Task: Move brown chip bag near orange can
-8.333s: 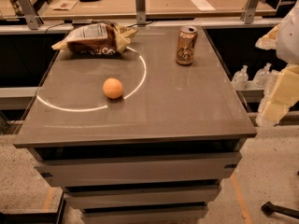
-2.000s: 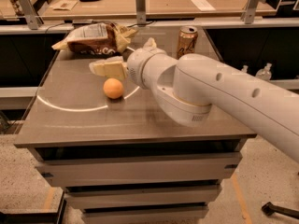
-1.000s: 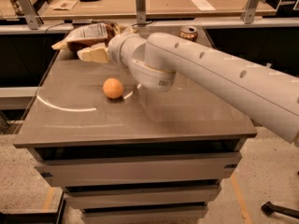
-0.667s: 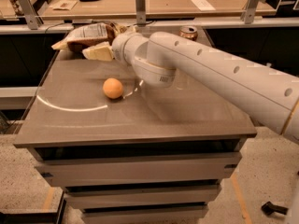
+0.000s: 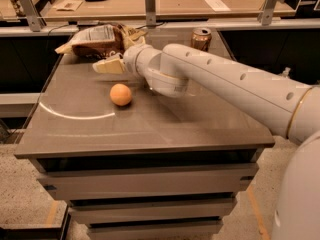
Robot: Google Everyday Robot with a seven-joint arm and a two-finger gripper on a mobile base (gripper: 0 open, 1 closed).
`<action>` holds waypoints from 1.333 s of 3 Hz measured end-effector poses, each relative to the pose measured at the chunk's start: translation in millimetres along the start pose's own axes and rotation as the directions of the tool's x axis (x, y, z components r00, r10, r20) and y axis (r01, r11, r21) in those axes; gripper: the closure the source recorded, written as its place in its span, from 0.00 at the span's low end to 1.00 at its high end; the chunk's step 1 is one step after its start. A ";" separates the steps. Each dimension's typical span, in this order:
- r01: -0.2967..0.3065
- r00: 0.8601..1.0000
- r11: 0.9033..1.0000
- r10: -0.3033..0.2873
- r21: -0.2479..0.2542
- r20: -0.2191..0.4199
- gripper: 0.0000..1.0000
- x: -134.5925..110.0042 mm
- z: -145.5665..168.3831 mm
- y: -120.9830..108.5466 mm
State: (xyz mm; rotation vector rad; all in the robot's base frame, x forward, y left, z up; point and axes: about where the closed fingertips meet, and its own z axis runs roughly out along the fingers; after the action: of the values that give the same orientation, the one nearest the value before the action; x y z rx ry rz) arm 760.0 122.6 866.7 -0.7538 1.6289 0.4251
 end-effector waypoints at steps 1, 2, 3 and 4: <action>0.004 1.000 1.000 -0.003 -0.012 0.023 0.18 -2.8 14.4 -7.2; 0.022 0.998 1.000 -0.022 -0.010 0.058 0.41 -15.4 21.3 -20.2; 0.065 0.993 0.998 -0.064 -0.013 0.098 0.72 -30.6 17.5 -32.2; 0.092 0.988 0.996 -0.091 -0.007 0.127 0.95 -39.2 7.2 -44.1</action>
Offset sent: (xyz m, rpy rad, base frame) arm 0.0530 -0.0047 0.0304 0.0352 -0.0993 0.0272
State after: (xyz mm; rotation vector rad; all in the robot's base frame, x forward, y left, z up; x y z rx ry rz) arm 797.5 104.7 909.3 -0.7925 1.4681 0.4099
